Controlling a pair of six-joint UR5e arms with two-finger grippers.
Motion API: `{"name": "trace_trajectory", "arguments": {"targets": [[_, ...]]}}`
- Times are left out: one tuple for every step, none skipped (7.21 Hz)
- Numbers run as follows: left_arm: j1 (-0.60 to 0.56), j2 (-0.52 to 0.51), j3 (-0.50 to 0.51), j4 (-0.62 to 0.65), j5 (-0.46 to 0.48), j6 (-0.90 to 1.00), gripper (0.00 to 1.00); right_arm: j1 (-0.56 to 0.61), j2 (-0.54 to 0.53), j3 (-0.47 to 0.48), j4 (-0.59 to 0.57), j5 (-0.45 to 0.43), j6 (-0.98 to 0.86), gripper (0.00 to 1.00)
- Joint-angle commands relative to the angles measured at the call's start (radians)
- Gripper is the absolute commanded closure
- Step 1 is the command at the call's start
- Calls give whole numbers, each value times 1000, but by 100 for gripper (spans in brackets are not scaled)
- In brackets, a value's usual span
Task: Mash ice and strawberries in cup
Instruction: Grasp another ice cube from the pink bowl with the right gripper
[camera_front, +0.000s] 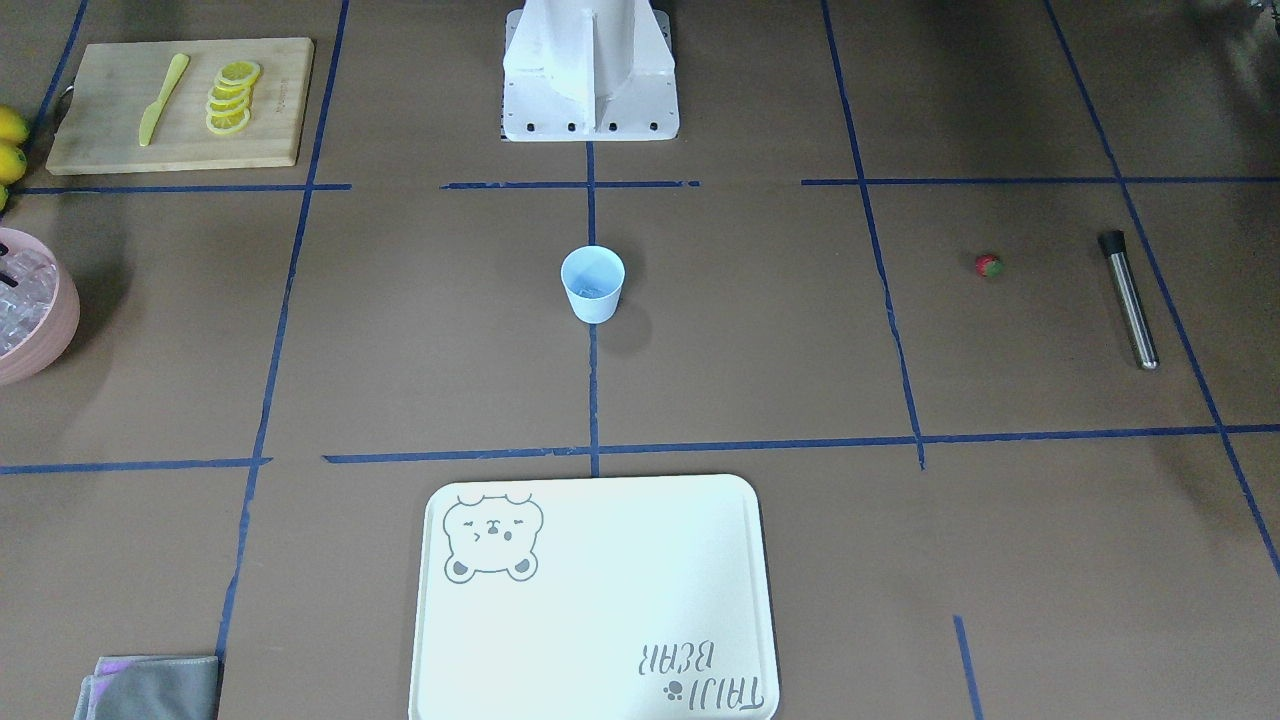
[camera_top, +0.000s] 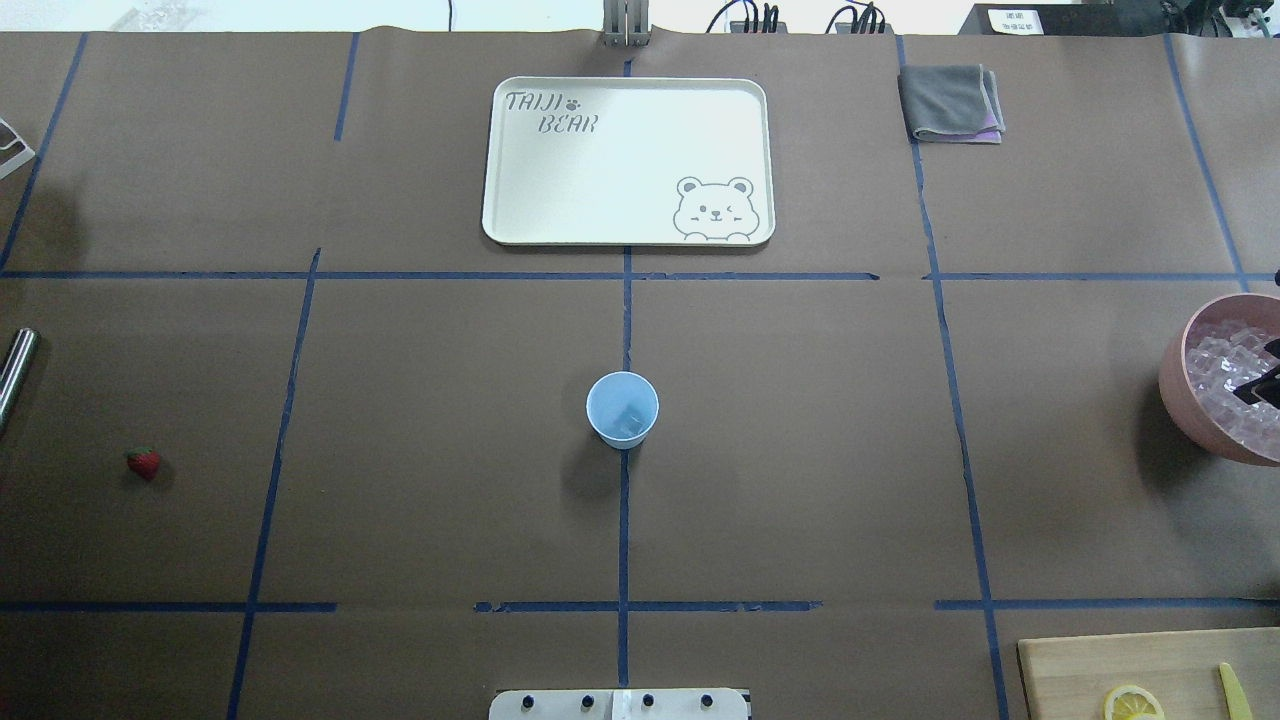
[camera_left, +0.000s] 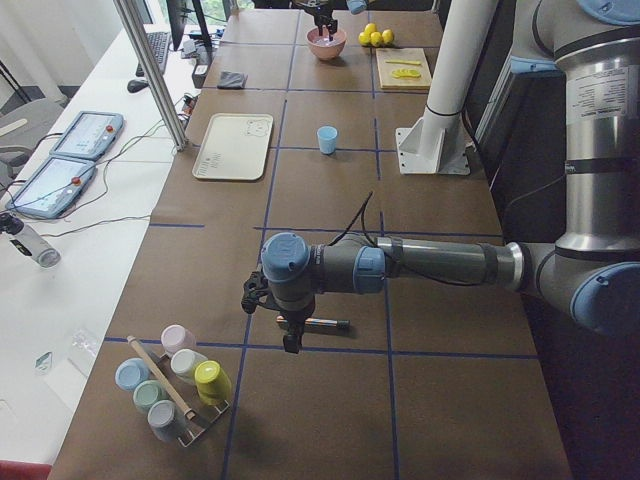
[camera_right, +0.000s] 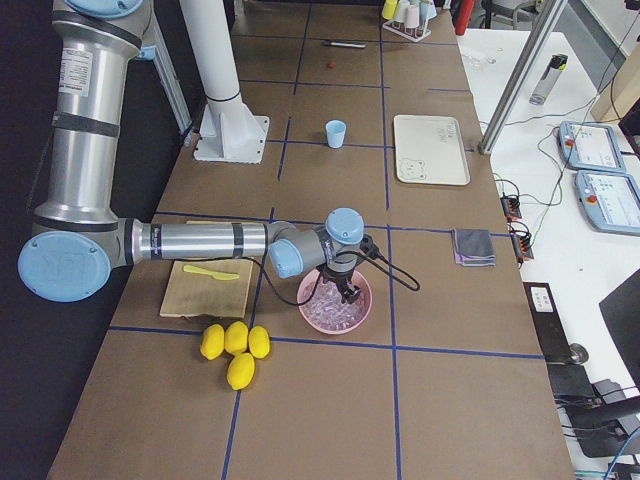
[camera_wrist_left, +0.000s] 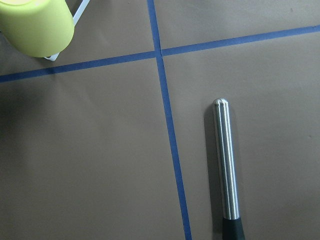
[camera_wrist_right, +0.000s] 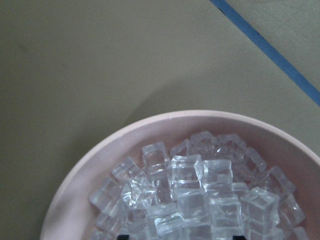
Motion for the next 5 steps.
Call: {"name": "trace_trajectory", "arguments": {"targets": [[2, 0, 0, 0, 0, 0, 0, -10, 3, -2, 0, 0, 5, 34], [2, 0, 0, 0, 0, 0, 0, -13, 3, -2, -2, -2, 2, 45], [2, -2, 0, 0, 0, 0, 0, -19, 3, -2, -2, -2, -3, 59], [2, -2, 0, 0, 0, 0, 0, -19, 3, -2, -2, -2, -4, 71], [2, -2, -1, 0, 0, 0, 0, -19, 1, 0, -2, 0, -3, 86]]}}
